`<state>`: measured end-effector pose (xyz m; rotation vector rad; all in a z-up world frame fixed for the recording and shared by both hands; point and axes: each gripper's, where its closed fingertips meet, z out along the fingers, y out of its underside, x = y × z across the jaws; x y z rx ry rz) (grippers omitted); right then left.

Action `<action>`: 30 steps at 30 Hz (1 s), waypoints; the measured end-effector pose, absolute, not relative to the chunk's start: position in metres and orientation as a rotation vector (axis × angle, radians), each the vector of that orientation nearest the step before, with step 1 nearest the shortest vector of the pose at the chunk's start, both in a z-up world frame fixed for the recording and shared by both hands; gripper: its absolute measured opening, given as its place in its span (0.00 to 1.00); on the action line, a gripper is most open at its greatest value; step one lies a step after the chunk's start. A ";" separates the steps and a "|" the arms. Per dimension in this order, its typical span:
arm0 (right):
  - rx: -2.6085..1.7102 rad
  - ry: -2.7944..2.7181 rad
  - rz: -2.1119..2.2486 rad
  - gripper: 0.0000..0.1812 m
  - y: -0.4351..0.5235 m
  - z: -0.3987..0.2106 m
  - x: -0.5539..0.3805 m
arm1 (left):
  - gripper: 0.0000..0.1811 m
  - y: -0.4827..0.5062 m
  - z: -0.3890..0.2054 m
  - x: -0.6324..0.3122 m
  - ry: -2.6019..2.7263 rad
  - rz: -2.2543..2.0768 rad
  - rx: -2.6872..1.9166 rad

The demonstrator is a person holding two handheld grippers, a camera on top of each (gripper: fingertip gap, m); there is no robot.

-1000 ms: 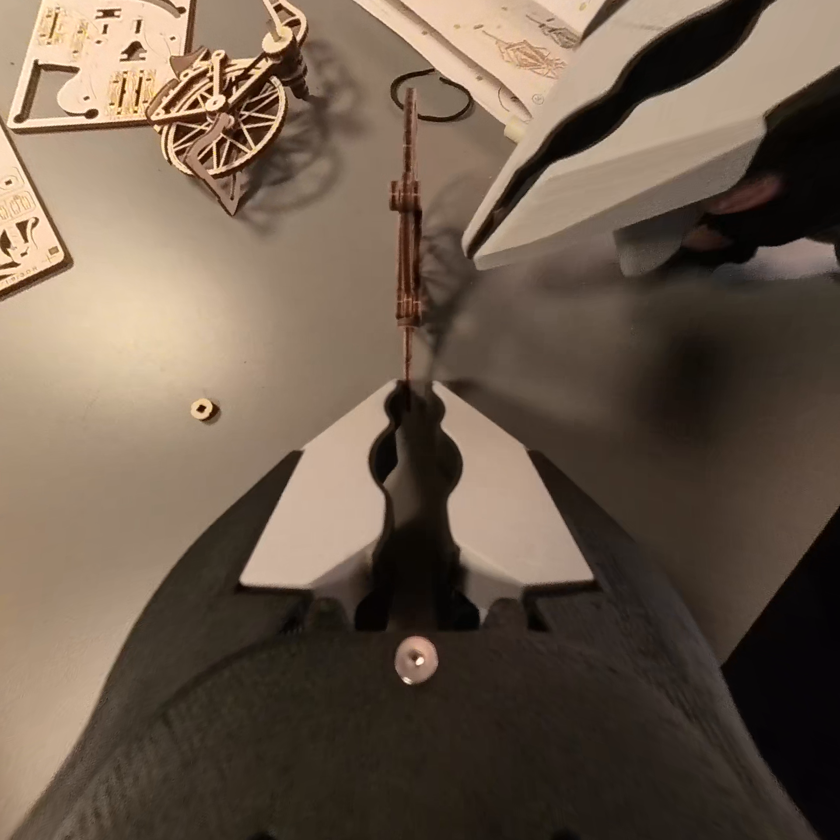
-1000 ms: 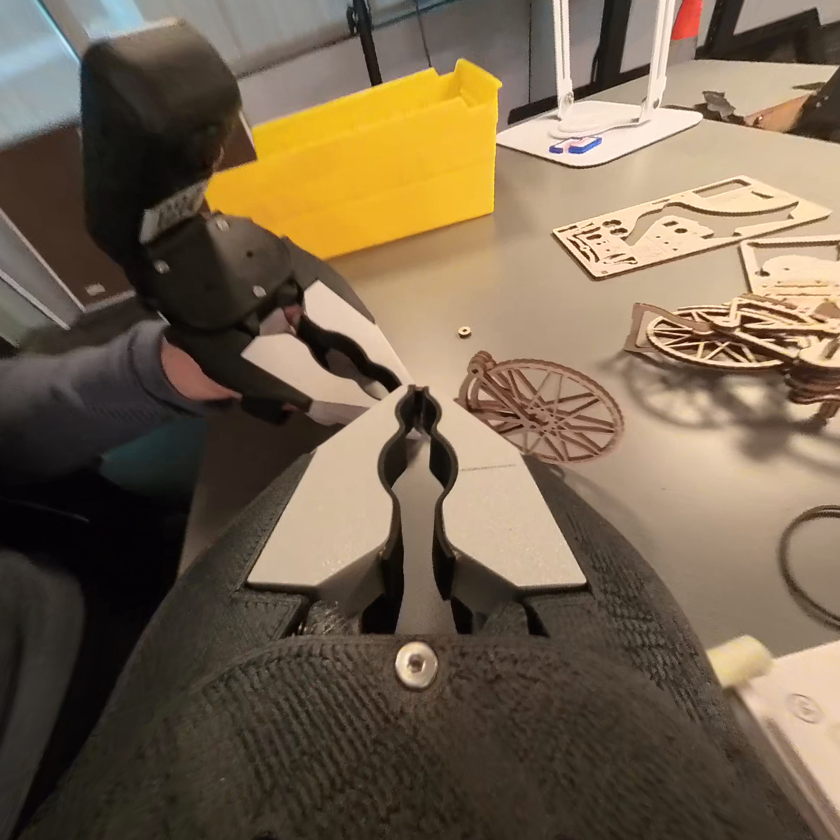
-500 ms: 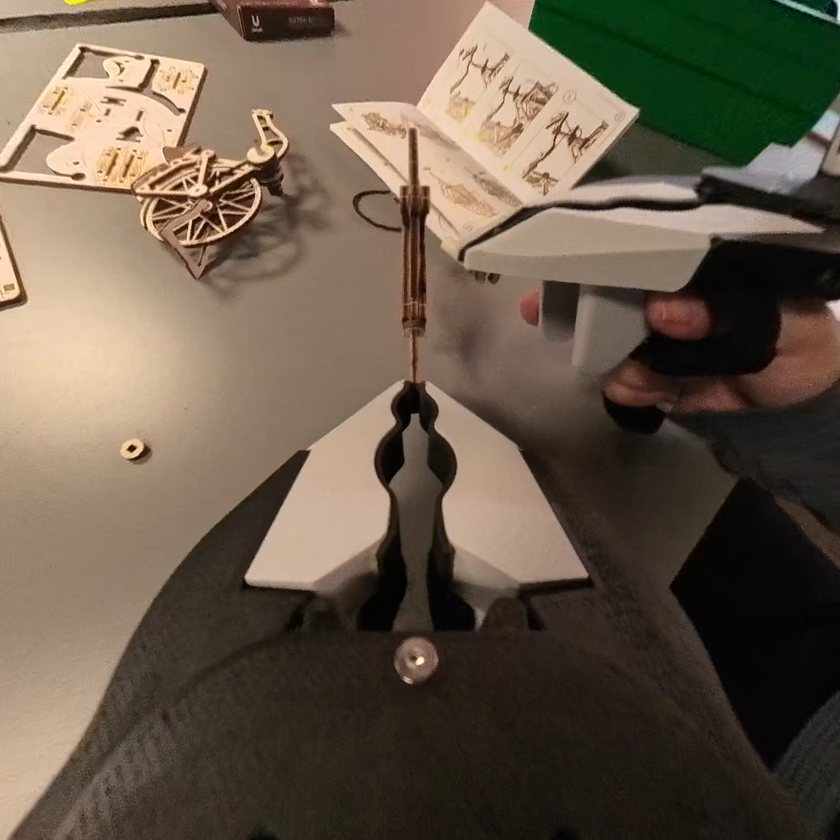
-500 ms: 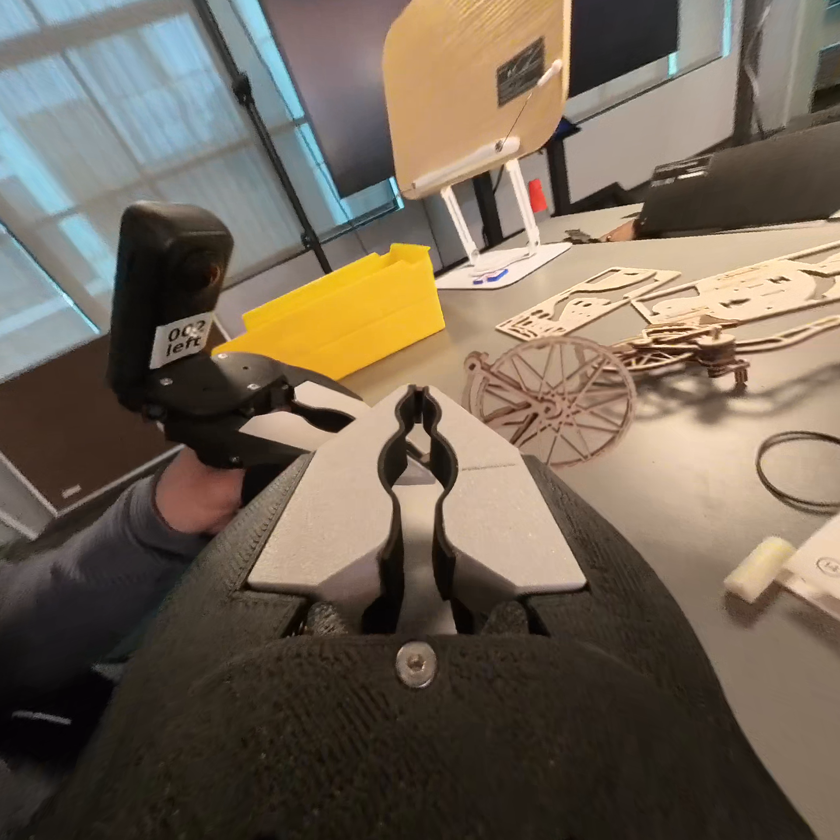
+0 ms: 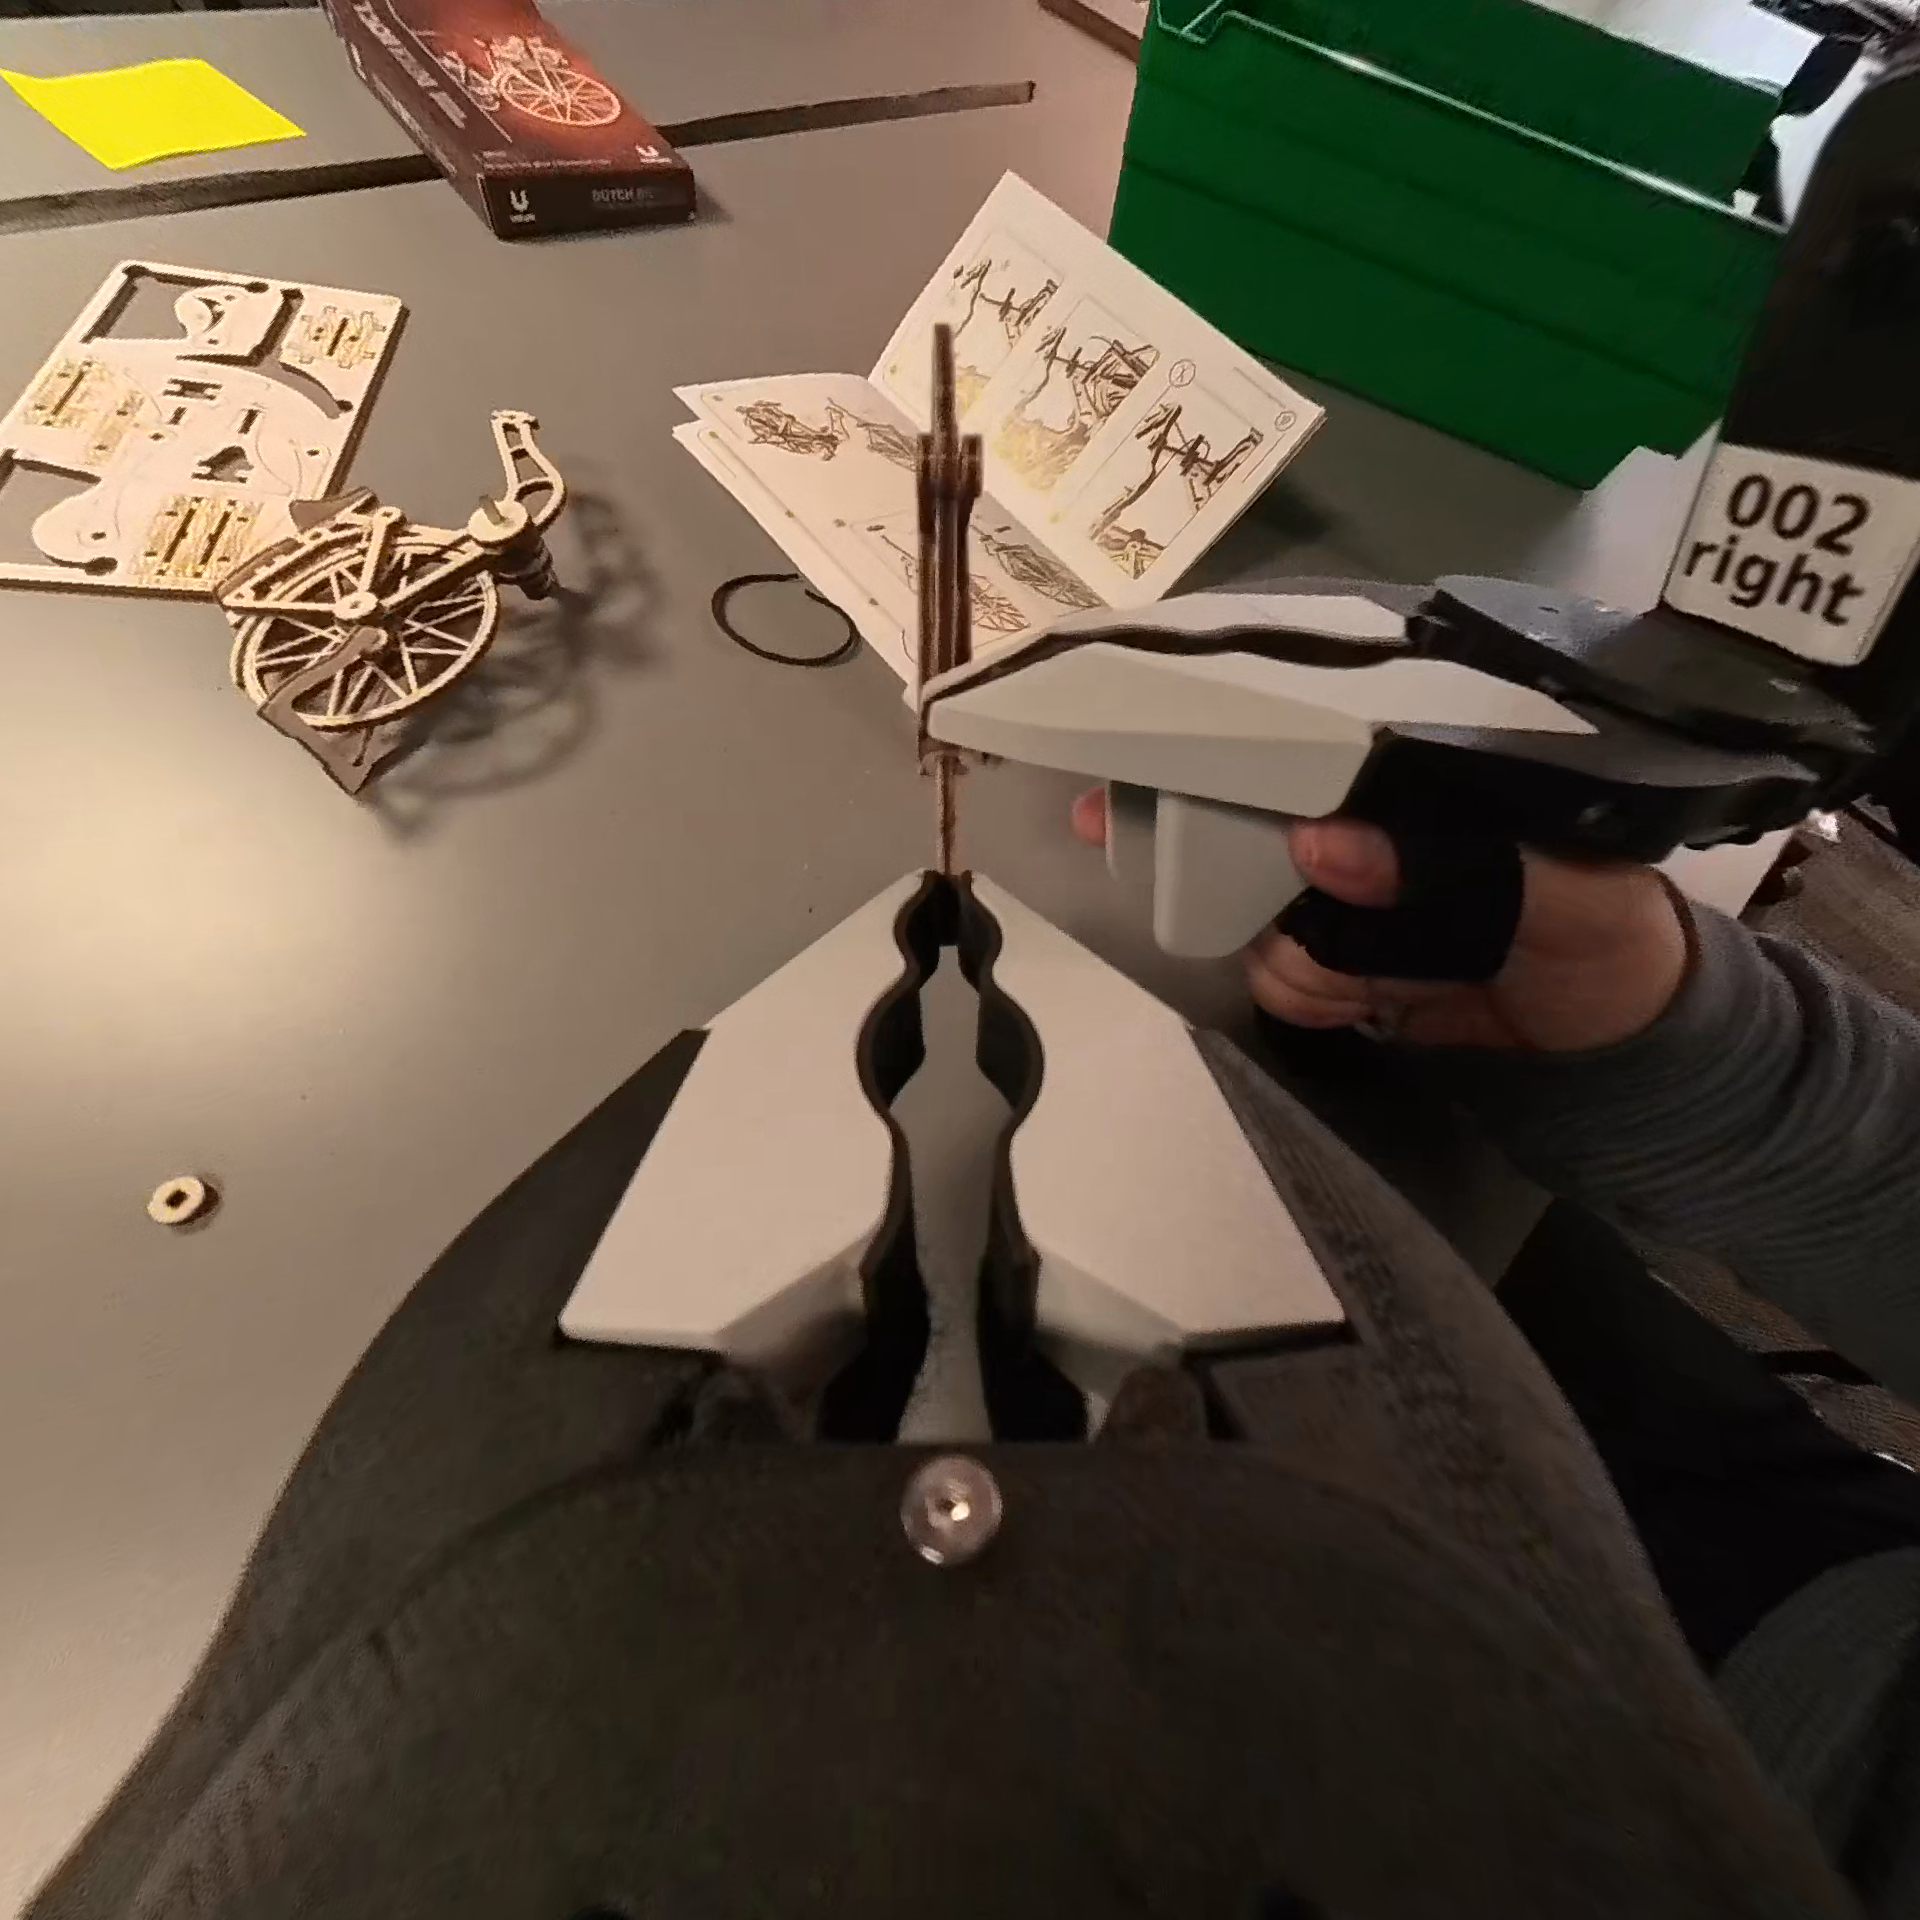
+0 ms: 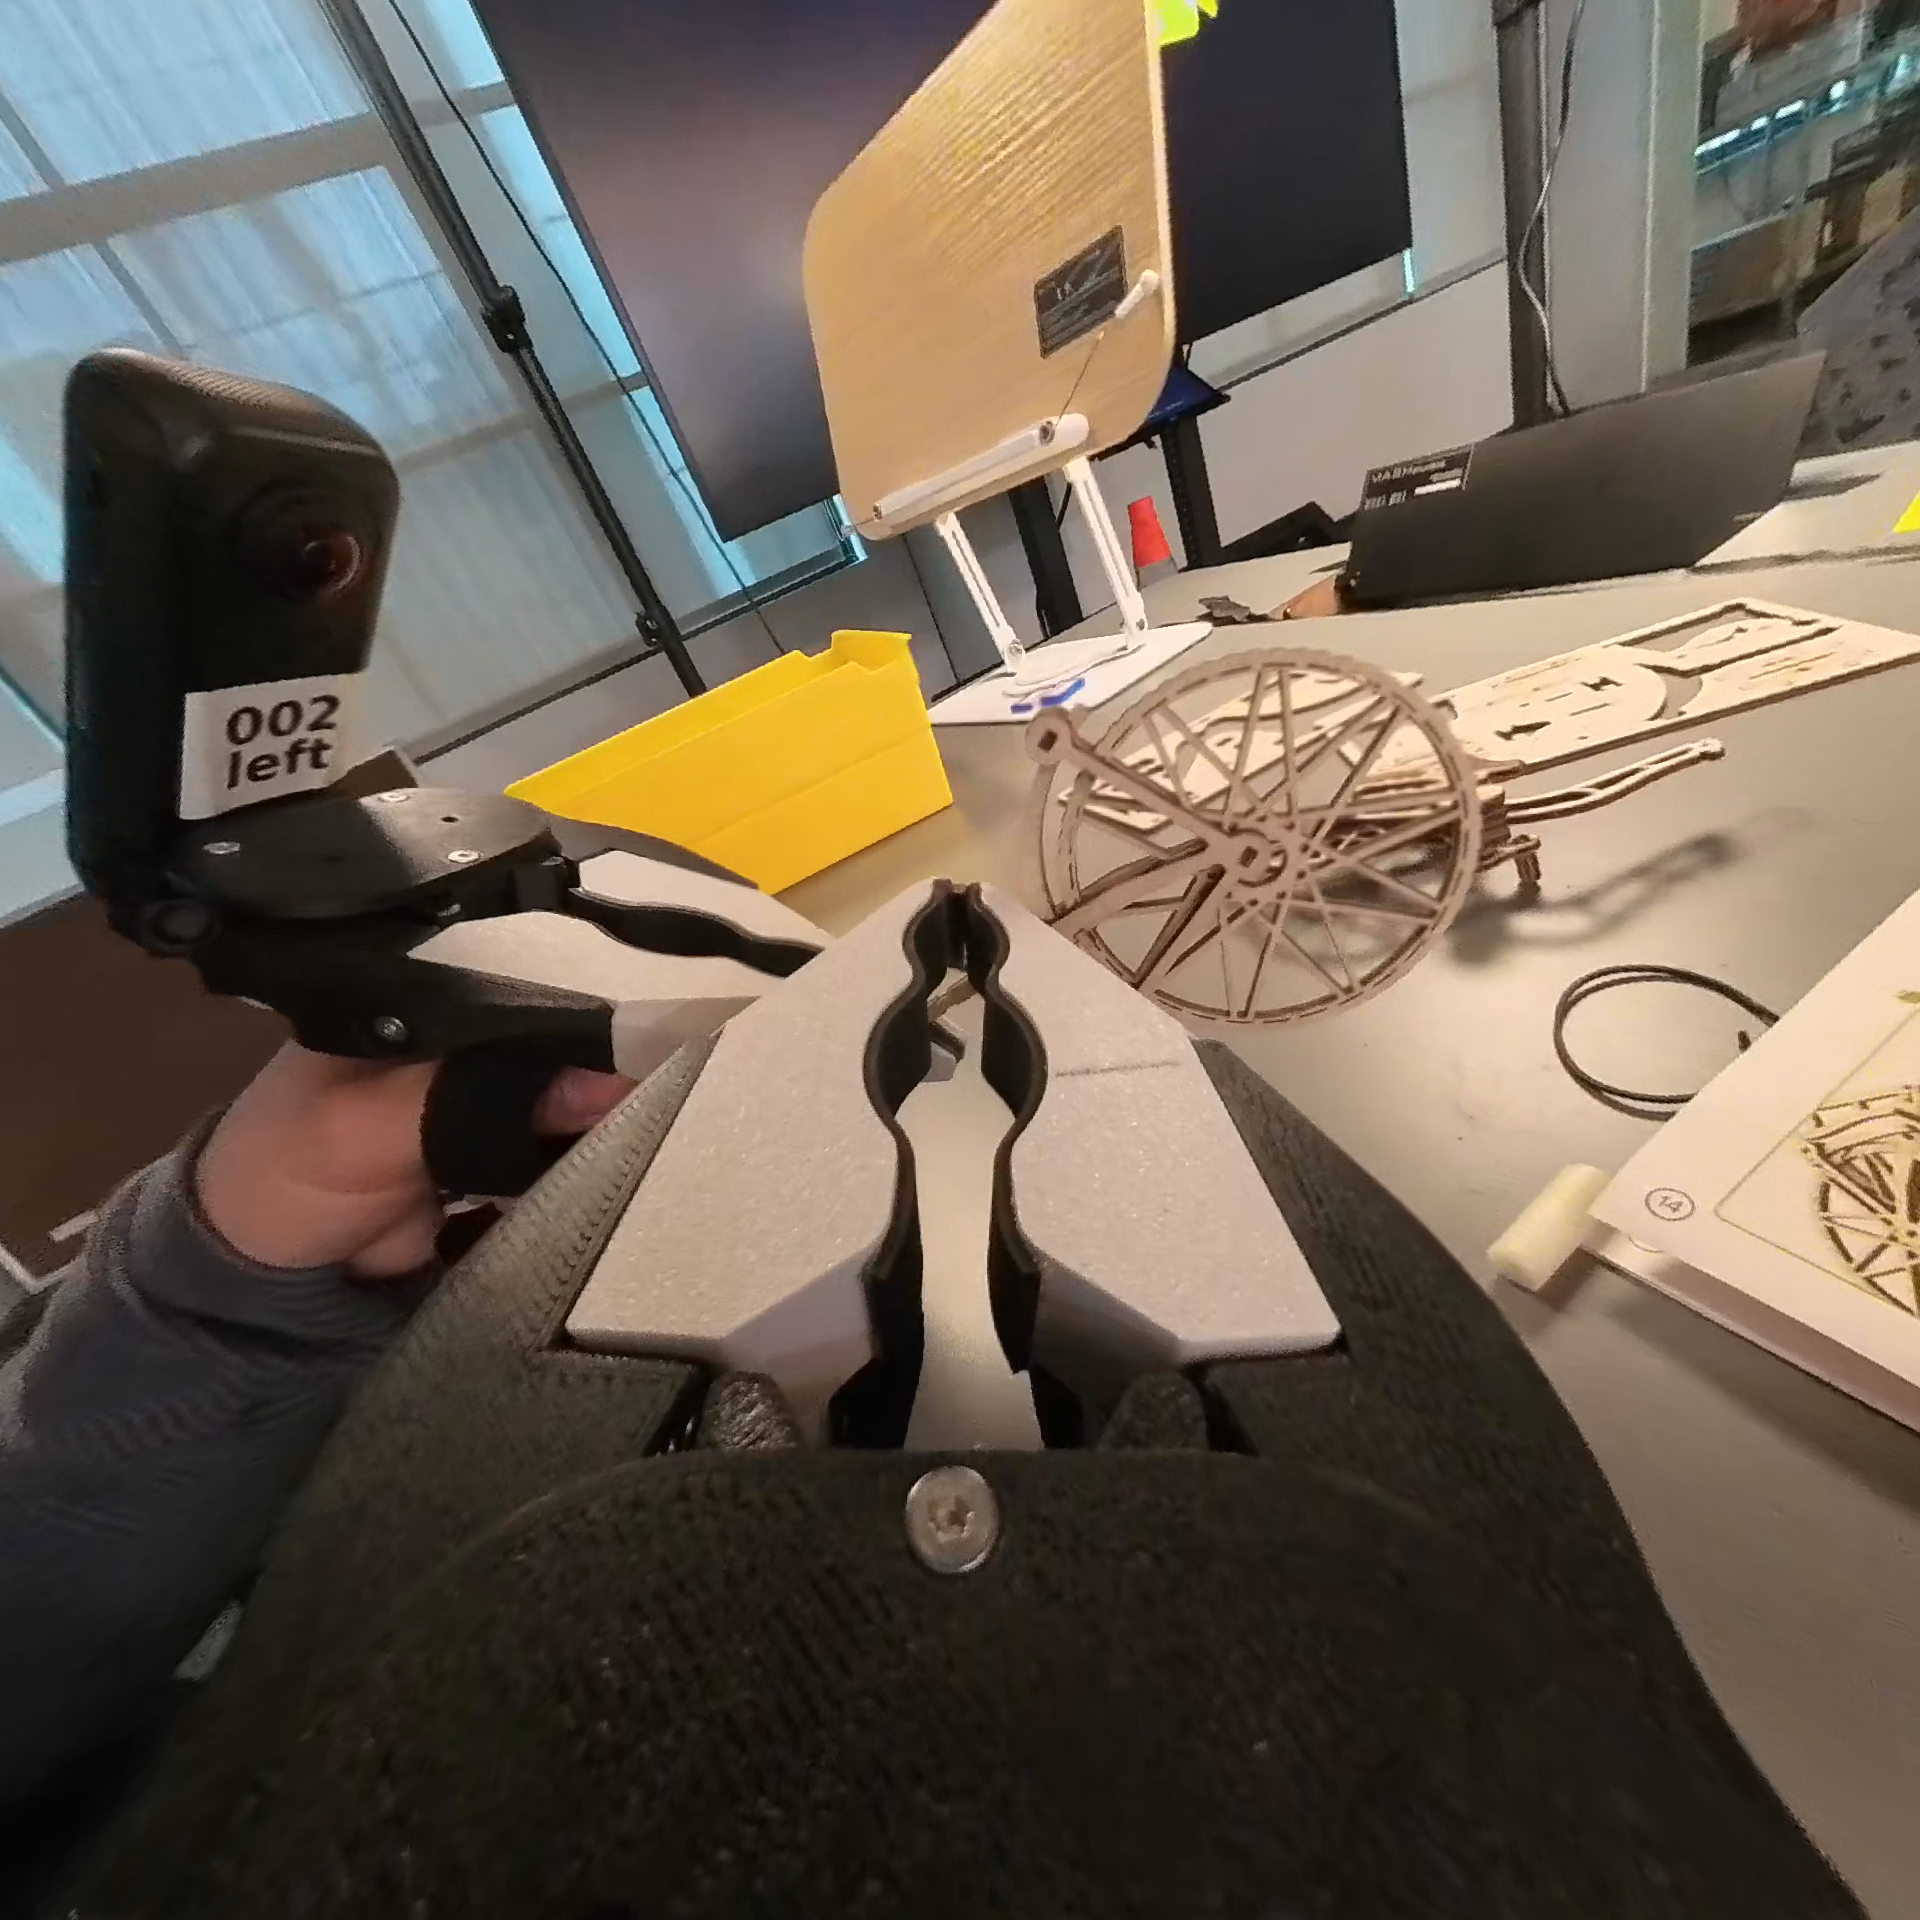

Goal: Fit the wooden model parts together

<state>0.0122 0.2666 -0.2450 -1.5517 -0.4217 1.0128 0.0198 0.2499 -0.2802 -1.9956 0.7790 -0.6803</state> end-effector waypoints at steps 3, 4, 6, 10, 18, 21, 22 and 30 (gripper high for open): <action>-1.539 -0.441 0.977 0.00 0.266 -0.244 0.010 | 0.00 0.250 -0.279 0.017 0.785 -0.657 -2.002; -1.533 -0.452 0.958 0.00 0.266 -0.244 0.010 | 0.00 0.249 -0.278 0.016 0.788 -0.647 -2.005; -1.528 -0.471 0.906 0.00 0.267 -0.243 0.009 | 0.00 0.248 -0.276 0.016 0.798 -0.643 -2.014; -1.549 -0.509 0.832 0.00 0.269 -0.246 0.006 | 0.00 0.247 -0.266 0.017 0.795 -0.683 -1.993; -1.594 -0.302 1.048 0.00 0.271 -0.247 0.016 | 0.01 0.252 -0.273 0.014 0.764 -0.673 -1.962; -1.599 -0.303 1.050 0.00 0.270 -0.248 0.015 | 0.01 0.251 -0.271 0.017 0.769 -0.674 -1.956; -1.598 -0.307 1.051 0.00 0.270 -0.248 0.014 | 0.01 0.250 -0.272 0.018 0.776 -0.671 -1.956; -1.611 -0.358 0.939 0.00 0.270 -0.251 0.013 | 0.00 0.250 -0.270 0.021 0.776 -0.669 -1.937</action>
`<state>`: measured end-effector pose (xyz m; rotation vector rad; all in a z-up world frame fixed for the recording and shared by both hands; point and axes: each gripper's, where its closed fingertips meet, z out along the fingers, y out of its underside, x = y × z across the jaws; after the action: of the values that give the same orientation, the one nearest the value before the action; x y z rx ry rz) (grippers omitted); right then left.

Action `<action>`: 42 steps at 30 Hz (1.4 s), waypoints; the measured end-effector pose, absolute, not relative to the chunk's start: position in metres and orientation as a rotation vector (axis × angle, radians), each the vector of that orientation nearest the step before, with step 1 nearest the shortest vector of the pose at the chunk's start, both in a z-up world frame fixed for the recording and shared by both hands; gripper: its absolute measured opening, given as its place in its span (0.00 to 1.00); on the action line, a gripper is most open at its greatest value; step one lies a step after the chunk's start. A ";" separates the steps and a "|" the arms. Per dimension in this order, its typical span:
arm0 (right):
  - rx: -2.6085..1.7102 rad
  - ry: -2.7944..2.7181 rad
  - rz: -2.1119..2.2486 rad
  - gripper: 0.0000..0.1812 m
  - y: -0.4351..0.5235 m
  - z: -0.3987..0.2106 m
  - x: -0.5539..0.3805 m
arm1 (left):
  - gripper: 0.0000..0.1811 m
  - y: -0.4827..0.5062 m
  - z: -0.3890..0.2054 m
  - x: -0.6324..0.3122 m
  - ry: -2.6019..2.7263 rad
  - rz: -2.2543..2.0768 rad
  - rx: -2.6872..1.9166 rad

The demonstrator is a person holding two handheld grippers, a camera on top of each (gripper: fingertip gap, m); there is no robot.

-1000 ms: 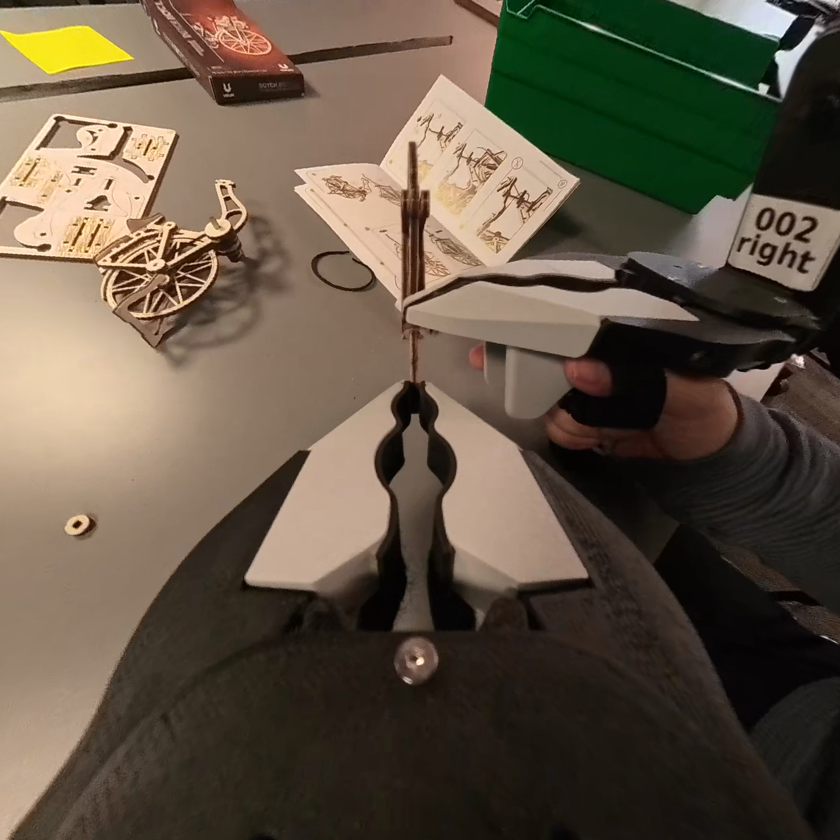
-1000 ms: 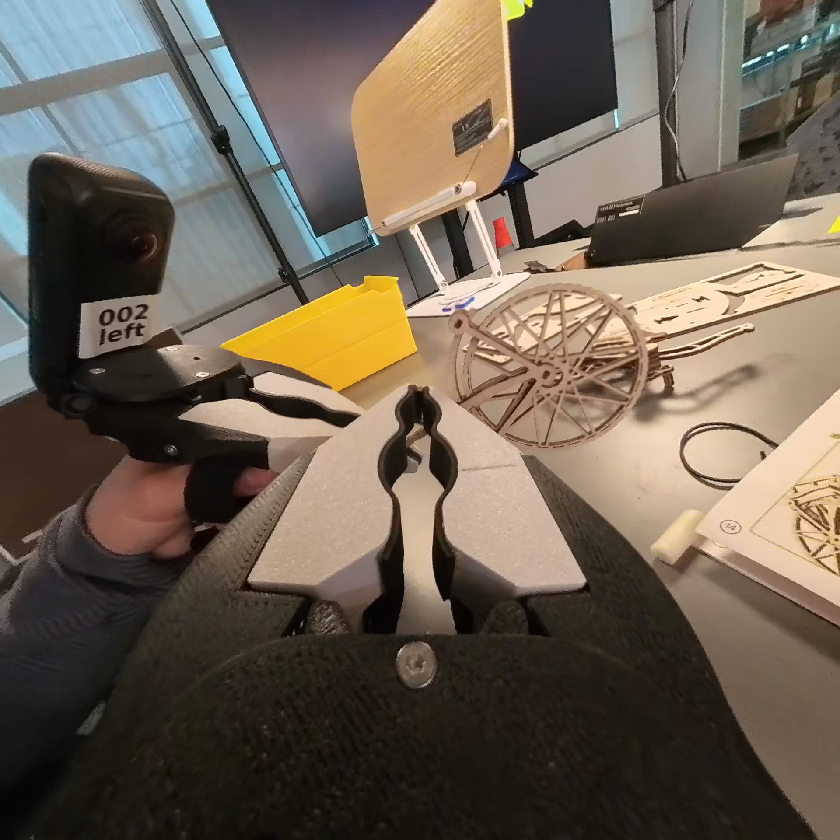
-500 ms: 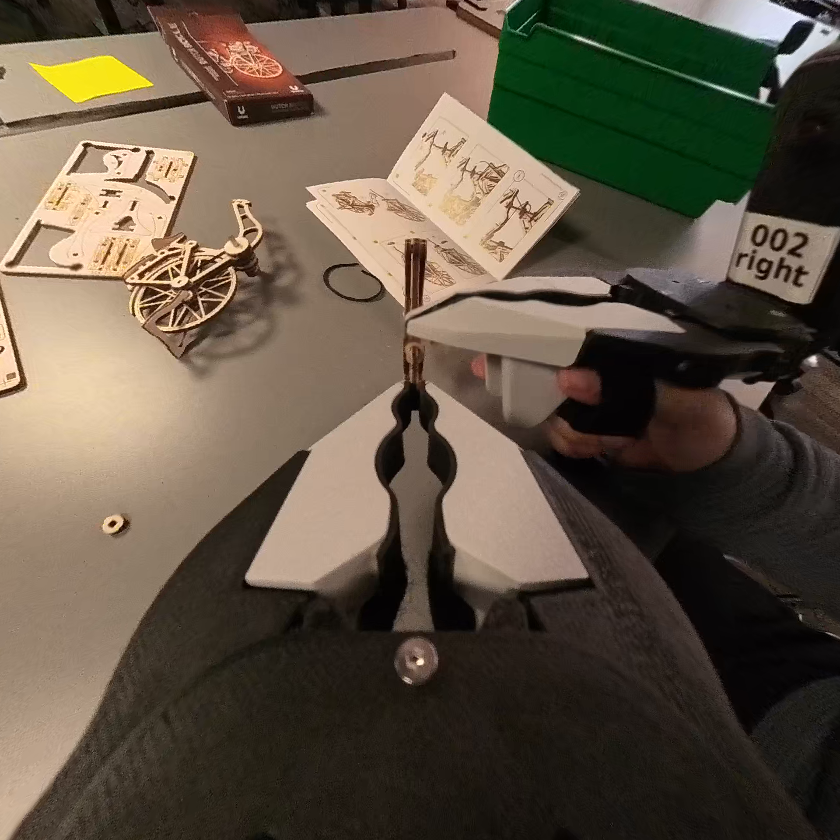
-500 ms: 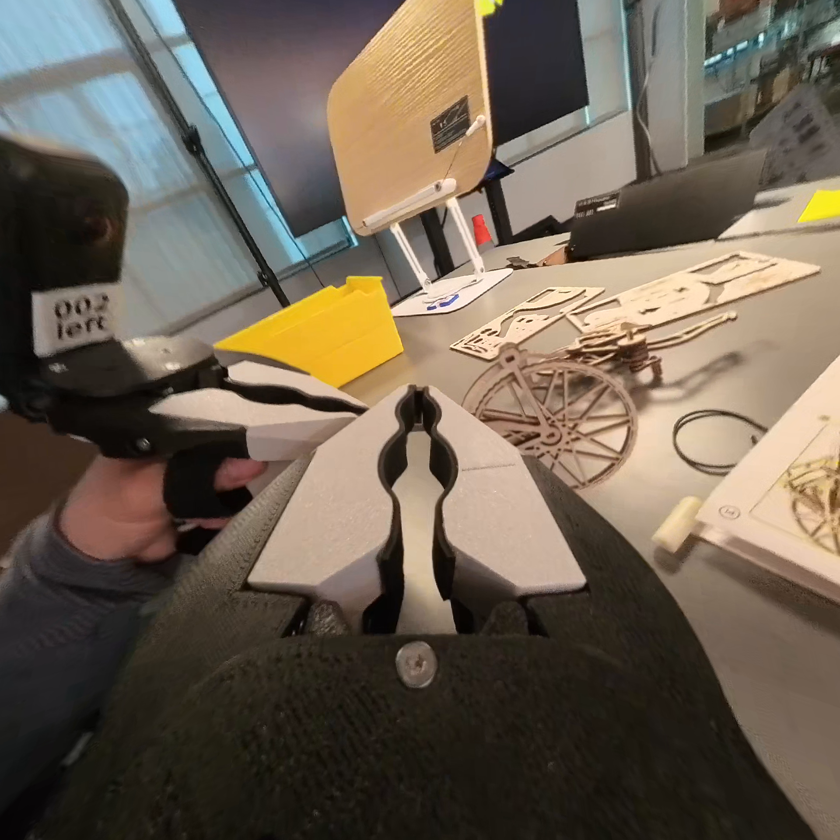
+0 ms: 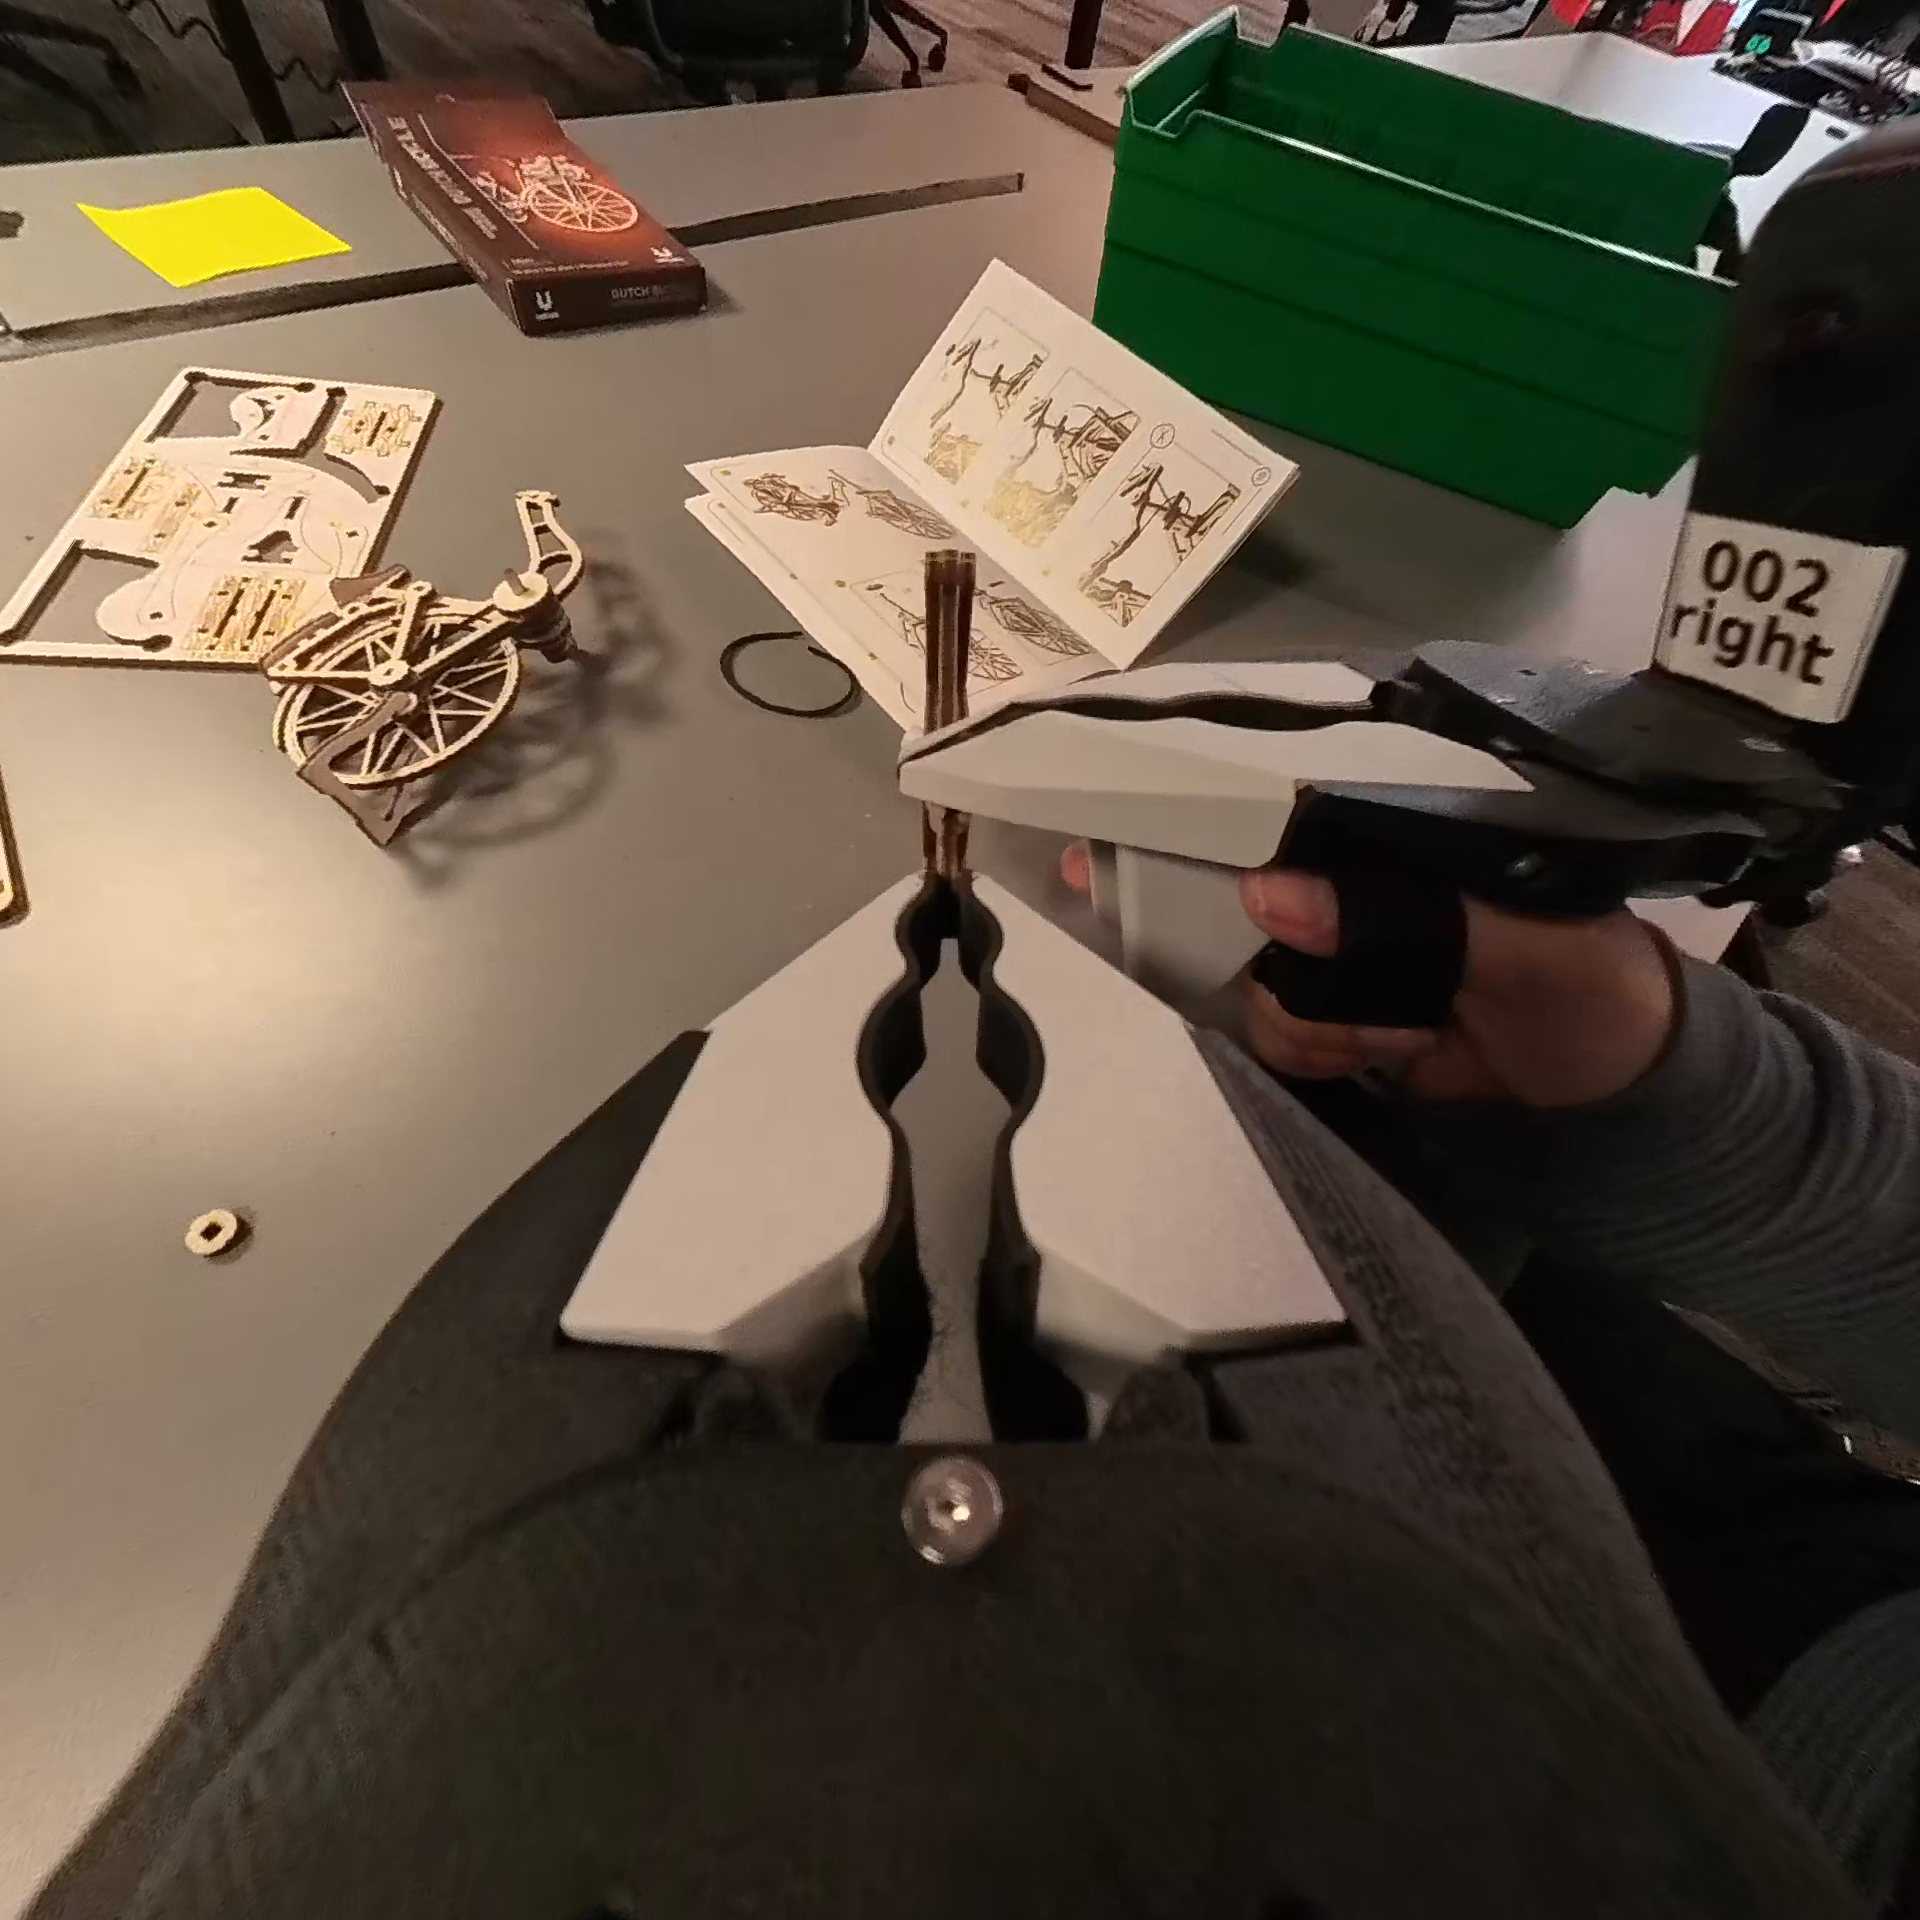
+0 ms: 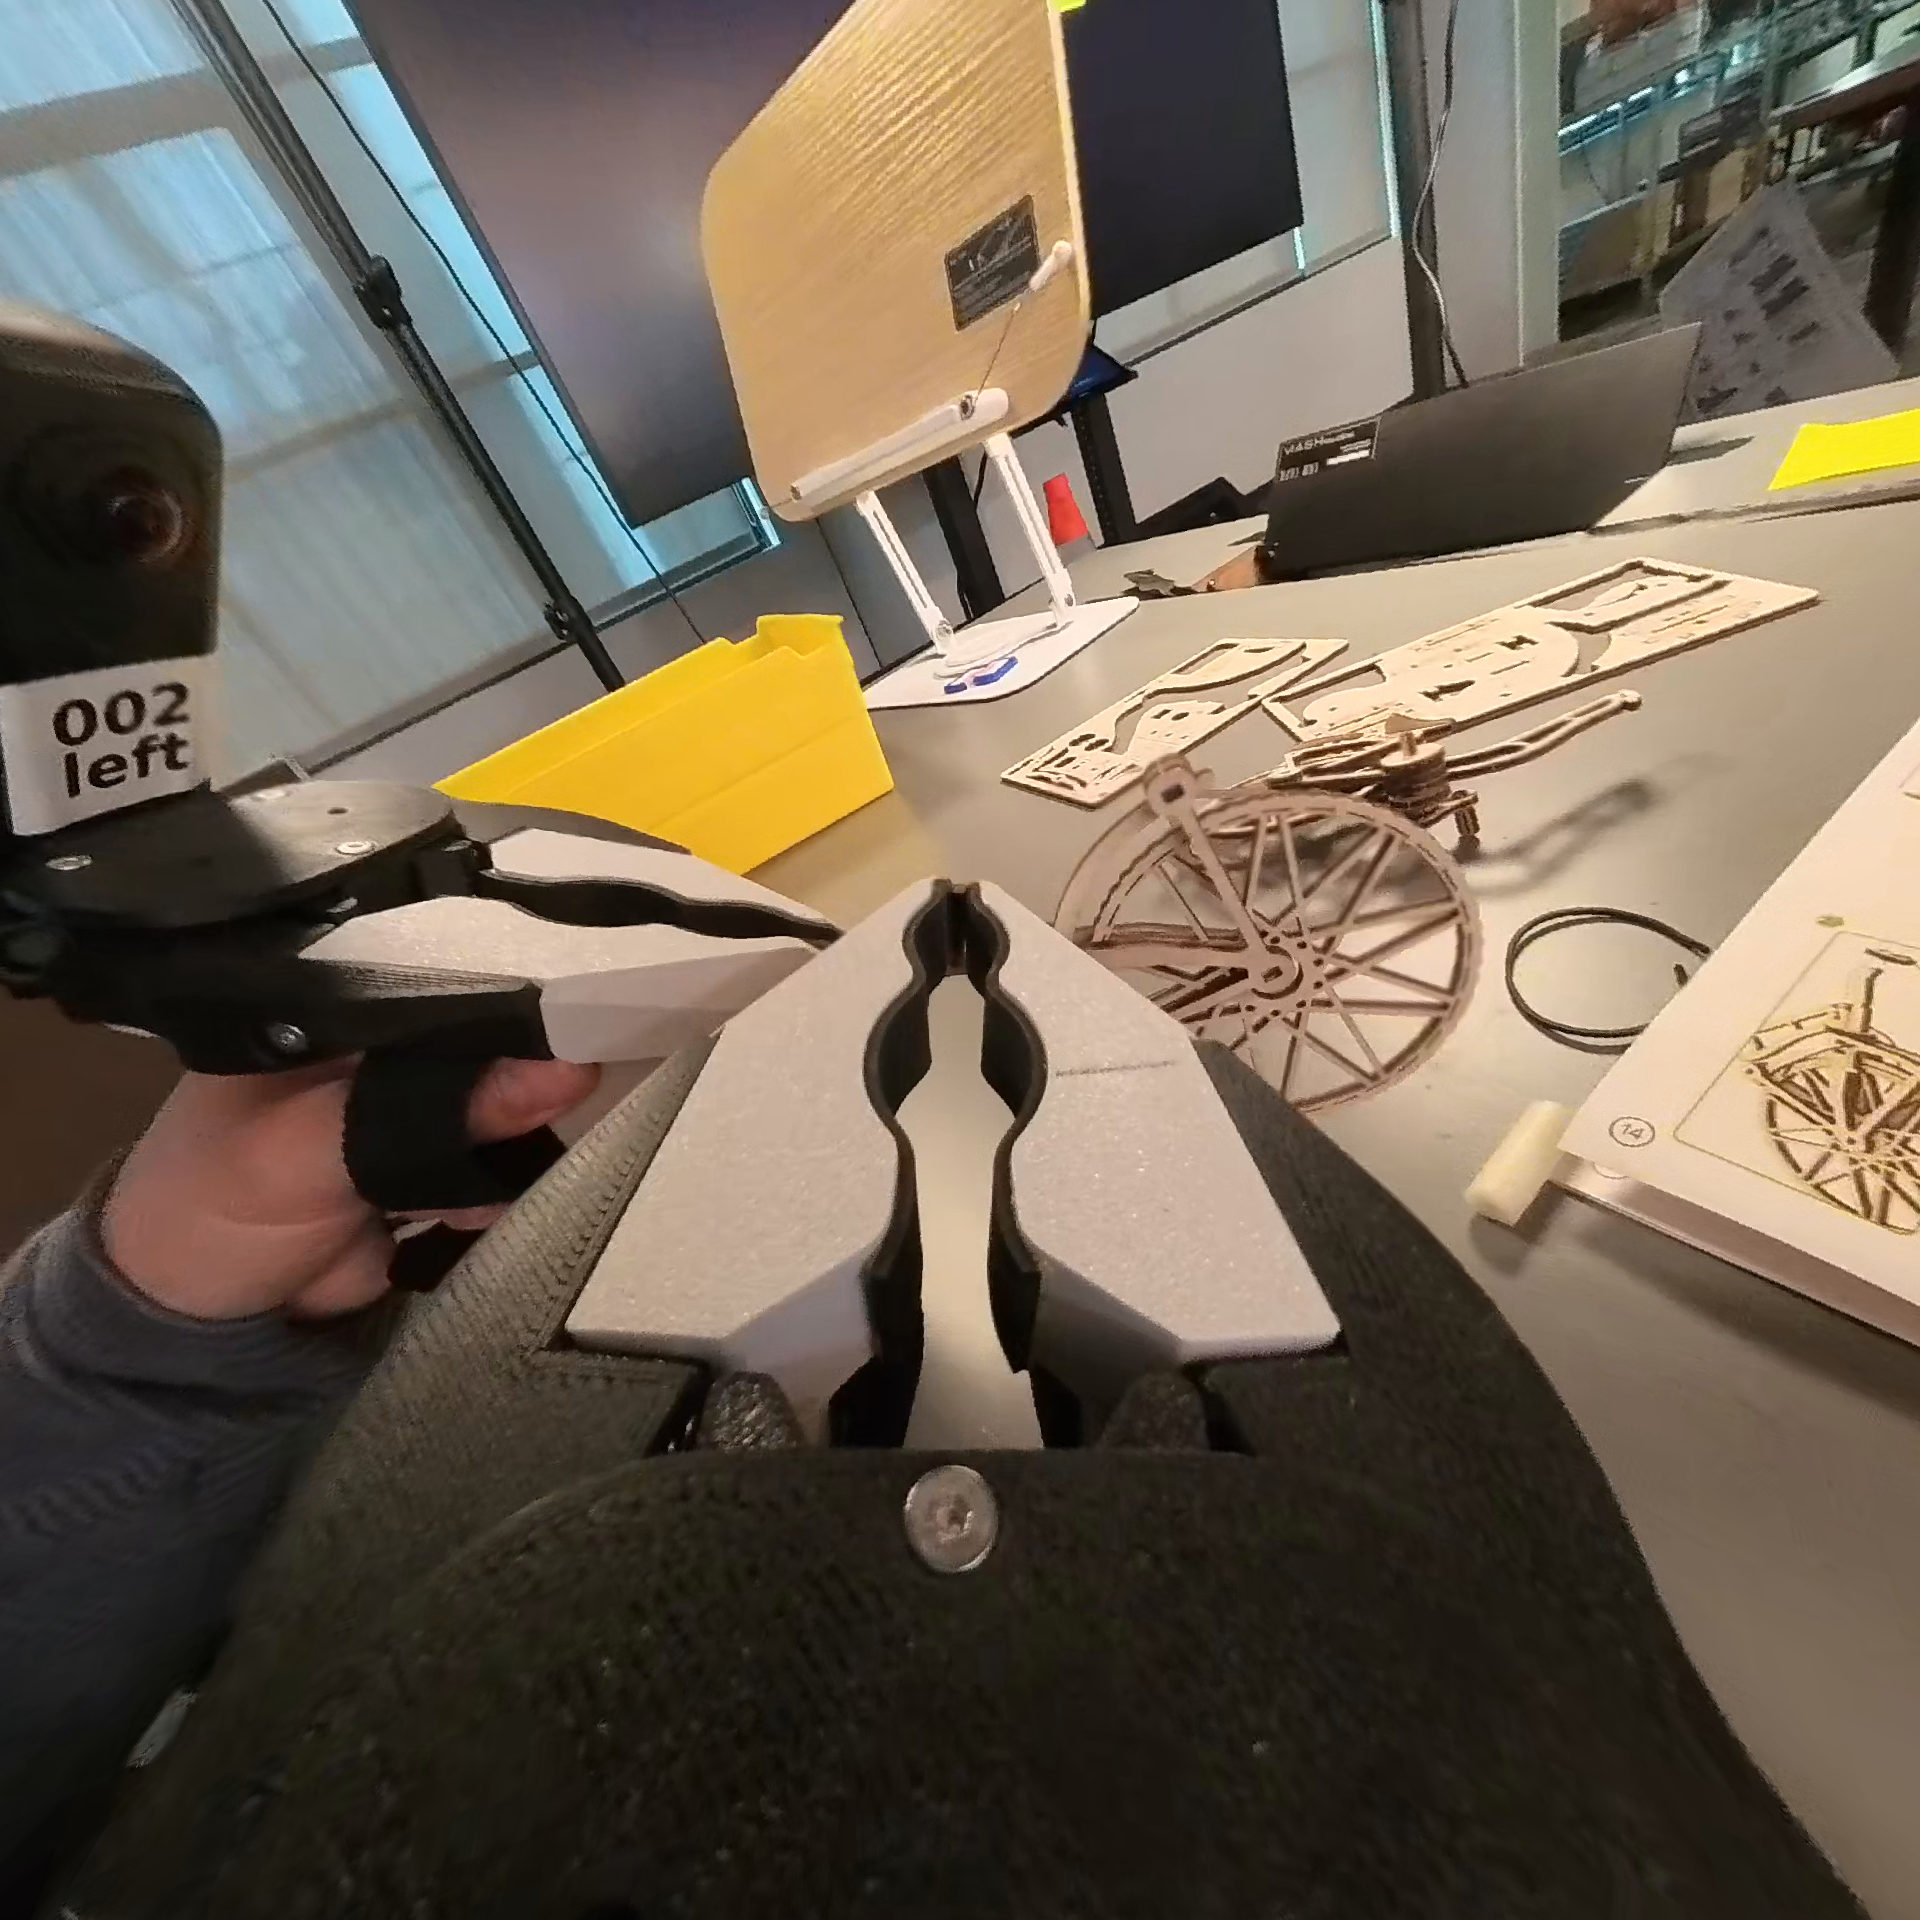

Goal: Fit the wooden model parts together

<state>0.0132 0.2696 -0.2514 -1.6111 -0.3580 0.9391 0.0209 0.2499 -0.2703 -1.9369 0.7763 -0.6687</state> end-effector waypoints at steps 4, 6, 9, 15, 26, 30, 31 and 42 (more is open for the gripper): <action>-1.616 -0.355 0.954 0.00 0.270 -0.252 0.012 | 0.00 0.251 -0.271 0.021 0.775 -0.657 -1.926; -1.619 -0.348 0.974 0.00 0.270 -0.252 0.012 | 0.00 0.251 -0.271 0.021 0.776 -0.653 -1.922; -1.620 -0.346 0.962 0.00 0.270 -0.253 0.012 | 0.00 0.252 -0.271 0.021 0.775 -0.641 -1.914; -1.611 -0.358 0.965 0.00 0.269 -0.251 0.011 | 0.00 0.252 -0.270 0.021 0.768 -0.636 -1.893; -1.623 -0.370 0.913 0.00 0.272 -0.253 0.011 | 0.00 0.255 -0.268 0.020 0.765 -0.606 -1.853; -1.631 -0.378 0.924 0.00 0.271 -0.254 0.009 | 0.00 0.255 -0.266 0.019 0.758 -0.607 -1.838; -1.634 -0.364 0.947 0.00 0.271 -0.254 0.009 | 0.00 0.255 -0.266 0.019 0.758 -0.608 -1.839; -1.701 -0.229 1.097 0.00 0.278 -0.262 0.012 | 0.00 0.260 -0.273 0.020 0.790 -0.663 -1.860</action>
<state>0.0124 0.2784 -0.2622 -1.7014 -0.2288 1.0966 0.0204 0.2598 -0.2732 -1.8604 0.7901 -0.6632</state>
